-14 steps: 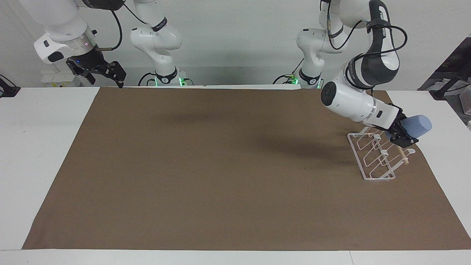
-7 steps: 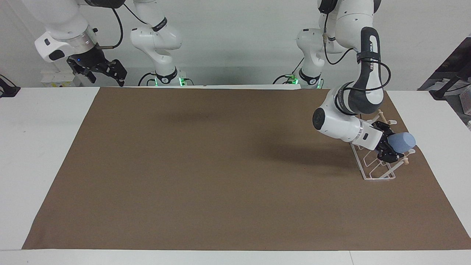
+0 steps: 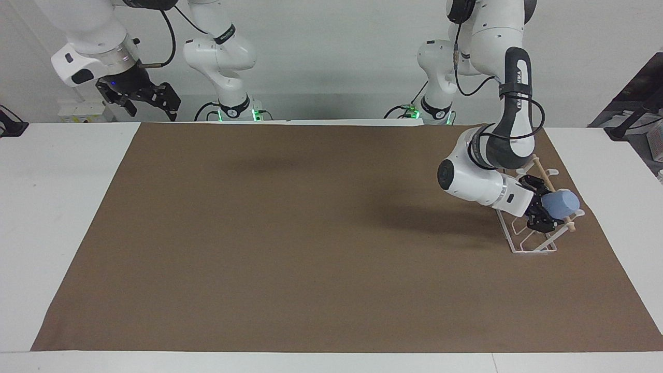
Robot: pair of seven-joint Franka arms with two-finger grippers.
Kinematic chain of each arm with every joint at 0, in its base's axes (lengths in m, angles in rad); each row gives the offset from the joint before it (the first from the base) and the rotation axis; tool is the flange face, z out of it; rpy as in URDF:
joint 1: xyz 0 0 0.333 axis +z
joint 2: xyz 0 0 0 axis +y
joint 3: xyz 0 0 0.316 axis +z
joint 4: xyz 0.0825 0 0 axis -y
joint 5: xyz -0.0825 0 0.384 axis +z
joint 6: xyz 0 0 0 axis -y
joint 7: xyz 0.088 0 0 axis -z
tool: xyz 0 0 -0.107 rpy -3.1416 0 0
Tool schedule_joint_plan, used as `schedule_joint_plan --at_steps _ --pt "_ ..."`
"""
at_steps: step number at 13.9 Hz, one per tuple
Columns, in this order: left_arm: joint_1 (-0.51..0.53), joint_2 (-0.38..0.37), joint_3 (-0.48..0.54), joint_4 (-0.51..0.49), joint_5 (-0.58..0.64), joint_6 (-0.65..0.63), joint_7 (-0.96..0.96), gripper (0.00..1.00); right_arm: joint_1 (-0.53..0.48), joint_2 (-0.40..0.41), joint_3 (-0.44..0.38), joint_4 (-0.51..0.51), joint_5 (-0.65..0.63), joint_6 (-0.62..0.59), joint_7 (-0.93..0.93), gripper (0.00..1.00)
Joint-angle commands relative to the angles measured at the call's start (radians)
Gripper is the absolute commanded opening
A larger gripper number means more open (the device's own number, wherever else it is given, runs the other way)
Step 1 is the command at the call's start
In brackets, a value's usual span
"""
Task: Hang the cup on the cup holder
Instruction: 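Carry the cup with the left gripper while the right gripper withdraws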
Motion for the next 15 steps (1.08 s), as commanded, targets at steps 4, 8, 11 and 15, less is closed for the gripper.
schedule_joint_plan --at_steps 4,8,11,15 --pt "0.008 0.043 -0.005 0.001 0.009 0.045 -0.034 0.43 -0.003 -0.002 0.0 0.007 -0.014 -0.011 -0.023 0.99" --pt "0.023 0.043 -0.006 0.007 0.007 0.046 -0.019 1.0 -0.003 -0.002 0.0 0.004 -0.012 -0.014 -0.043 0.99" --pt "0.023 0.072 -0.006 0.11 -0.031 -0.008 0.048 1.0 -0.006 -0.005 0.0 -0.001 -0.012 -0.012 -0.052 0.99" --pt "0.017 0.087 -0.008 0.297 -0.123 -0.119 0.267 1.0 -0.006 -0.005 0.0 -0.001 -0.012 -0.011 -0.05 0.99"
